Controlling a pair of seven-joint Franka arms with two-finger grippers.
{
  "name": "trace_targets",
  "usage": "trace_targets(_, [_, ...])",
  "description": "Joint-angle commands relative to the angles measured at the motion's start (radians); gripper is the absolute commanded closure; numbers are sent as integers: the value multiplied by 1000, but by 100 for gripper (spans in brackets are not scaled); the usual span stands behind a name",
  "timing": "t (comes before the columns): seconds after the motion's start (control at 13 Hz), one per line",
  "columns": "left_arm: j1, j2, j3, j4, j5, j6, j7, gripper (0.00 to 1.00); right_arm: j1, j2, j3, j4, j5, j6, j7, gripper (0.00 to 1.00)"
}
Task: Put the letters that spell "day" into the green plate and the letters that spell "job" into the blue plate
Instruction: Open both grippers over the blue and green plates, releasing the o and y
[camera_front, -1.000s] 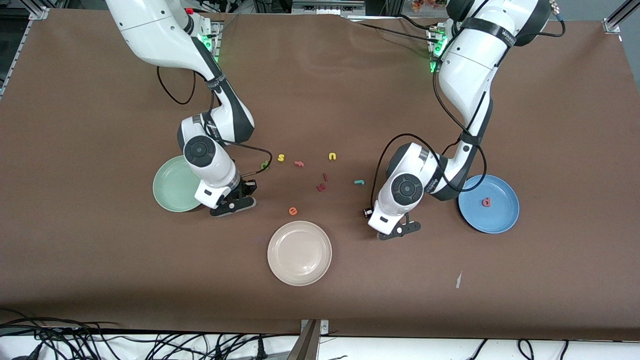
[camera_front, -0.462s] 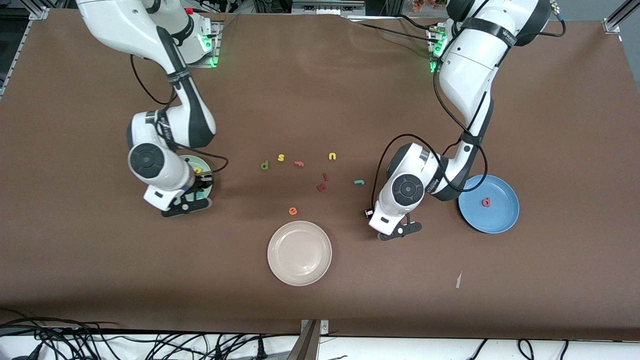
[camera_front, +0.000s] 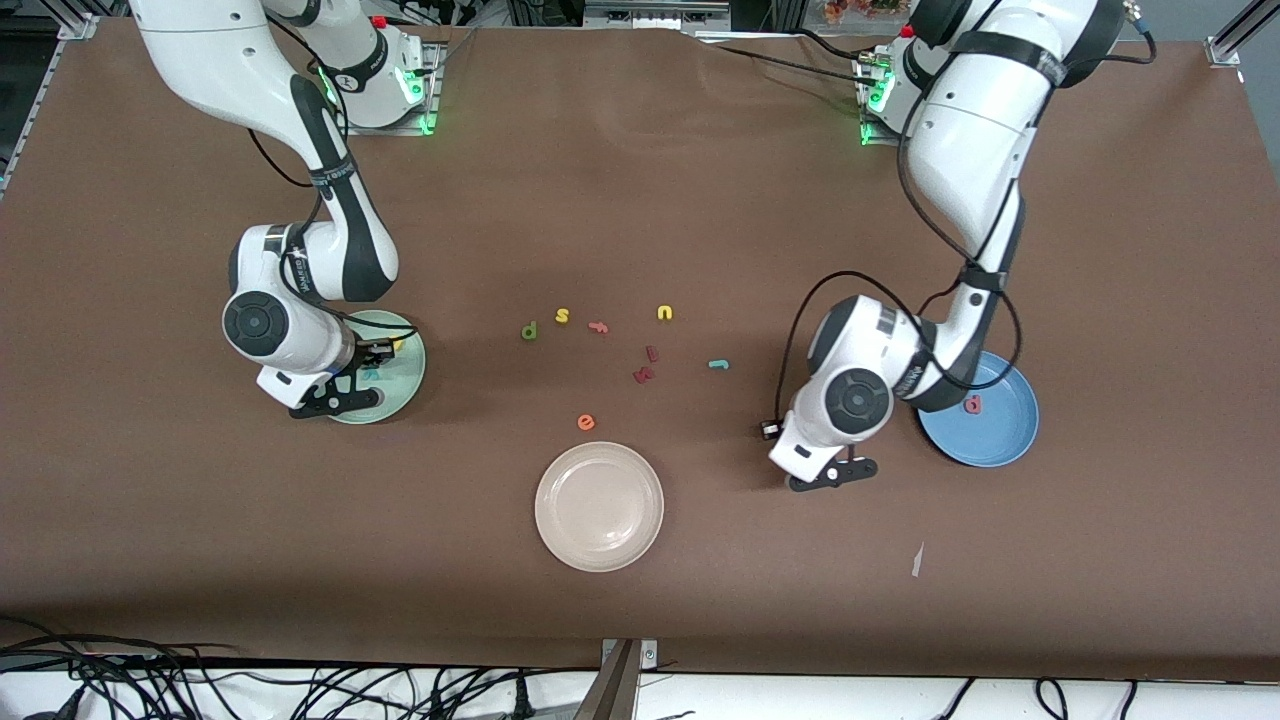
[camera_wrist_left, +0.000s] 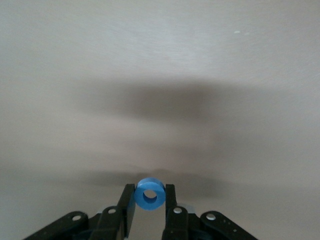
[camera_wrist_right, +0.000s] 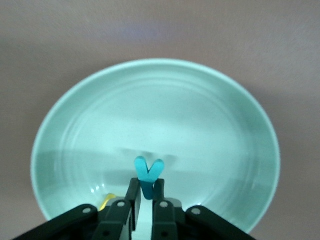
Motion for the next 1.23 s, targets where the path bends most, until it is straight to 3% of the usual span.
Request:
trace_targets(0.0, [65,-74,0,-22,0,-134,220,86,-2,-26,3,-7,19,8,-4,0])
trace_targets(0.23, [163,-135,3,-99,5,-142,477,86,10,-36,18,89,19,-170,115,0])
trace_targets(0.54, [260,-252,1,-242,72,-124,657,85,15,-69,170,76,14,-176,573,0])
trace_targets(0.69, [285,-324,1,-370,80,-14,693,85,38,-69,210,24,13,-75,730,0])
trace_targets(0.92, [326,-413,1,-597,80,236,696,85,116,-51,218,-20,13,40,1058,0])
trace_targets(1.15, [337,-422,3,-700,80,391,694,82,199,-19,216,-78,14,236,1283,0])
